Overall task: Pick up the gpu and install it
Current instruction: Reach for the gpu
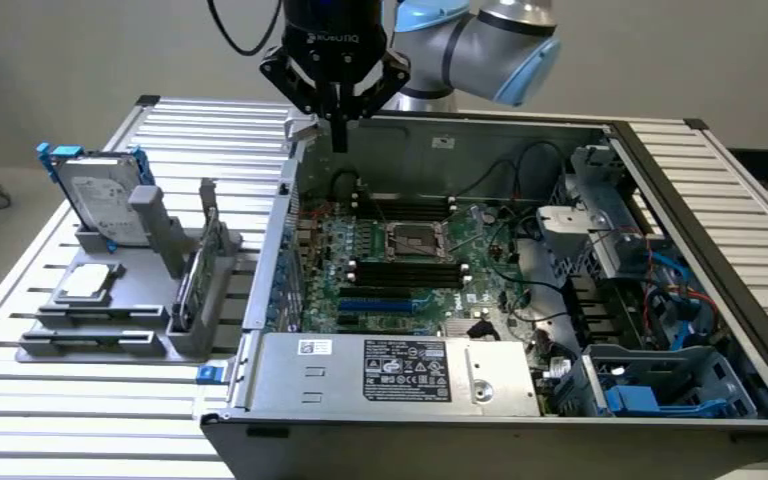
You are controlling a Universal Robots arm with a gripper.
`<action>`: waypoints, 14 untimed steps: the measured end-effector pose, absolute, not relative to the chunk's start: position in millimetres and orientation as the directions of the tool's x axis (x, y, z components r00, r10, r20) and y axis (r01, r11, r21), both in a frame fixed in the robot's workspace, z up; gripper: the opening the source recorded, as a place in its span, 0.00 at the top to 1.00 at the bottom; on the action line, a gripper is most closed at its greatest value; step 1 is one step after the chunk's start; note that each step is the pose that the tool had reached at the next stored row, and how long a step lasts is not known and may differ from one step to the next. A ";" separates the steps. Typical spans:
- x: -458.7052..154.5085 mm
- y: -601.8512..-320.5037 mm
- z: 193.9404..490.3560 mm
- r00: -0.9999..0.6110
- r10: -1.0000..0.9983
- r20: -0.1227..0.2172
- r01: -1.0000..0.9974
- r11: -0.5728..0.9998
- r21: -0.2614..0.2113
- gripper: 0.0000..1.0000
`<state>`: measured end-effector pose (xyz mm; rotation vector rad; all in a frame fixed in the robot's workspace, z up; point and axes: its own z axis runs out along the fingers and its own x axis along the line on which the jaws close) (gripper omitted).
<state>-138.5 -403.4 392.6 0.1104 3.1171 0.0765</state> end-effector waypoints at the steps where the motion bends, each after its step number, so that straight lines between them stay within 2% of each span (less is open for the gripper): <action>1: -143.0 -404.5 392.6 -0.997 0.071 -0.020 0.070 0.996 0.050 0.89; 14: -202.0 -419.4 391.2 -0.997 0.071 -0.020 0.070 0.996 0.050 0.89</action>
